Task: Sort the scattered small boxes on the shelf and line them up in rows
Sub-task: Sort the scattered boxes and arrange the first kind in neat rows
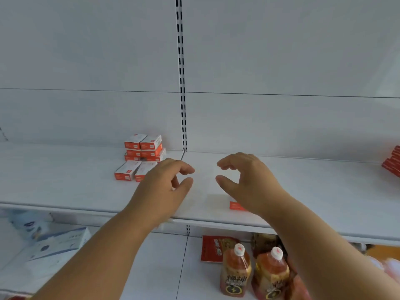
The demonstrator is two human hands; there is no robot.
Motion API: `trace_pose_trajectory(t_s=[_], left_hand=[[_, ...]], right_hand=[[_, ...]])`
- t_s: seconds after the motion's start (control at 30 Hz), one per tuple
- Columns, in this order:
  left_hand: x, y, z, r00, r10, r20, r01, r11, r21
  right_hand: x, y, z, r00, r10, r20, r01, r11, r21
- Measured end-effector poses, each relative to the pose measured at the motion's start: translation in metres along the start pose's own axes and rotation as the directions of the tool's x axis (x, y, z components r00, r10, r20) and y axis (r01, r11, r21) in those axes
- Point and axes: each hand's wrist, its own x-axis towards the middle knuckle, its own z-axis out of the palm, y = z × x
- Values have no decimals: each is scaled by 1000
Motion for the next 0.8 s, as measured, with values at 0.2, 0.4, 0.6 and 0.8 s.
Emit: trace_pose_trajectory(t_s=[0.2,0.4,0.6,0.8], left_hand=[[19,-88,-62,986,-132,-98,142,984,104],[36,-140,-75,957,-277,83,225,894,388],[35,-154,-73,976,-207,59,179,932,314],[51,-166,-86,904,-131,408,10,958,287]], right_hand=[[48,-73,68,995,-36,88,37,999,-2],[89,-113,138,943,188,273,-154,978,-141],[96,-116,157,931,317,183,-263,927,-267],[89,-108,146,911,379,162,-315,894,-319]])
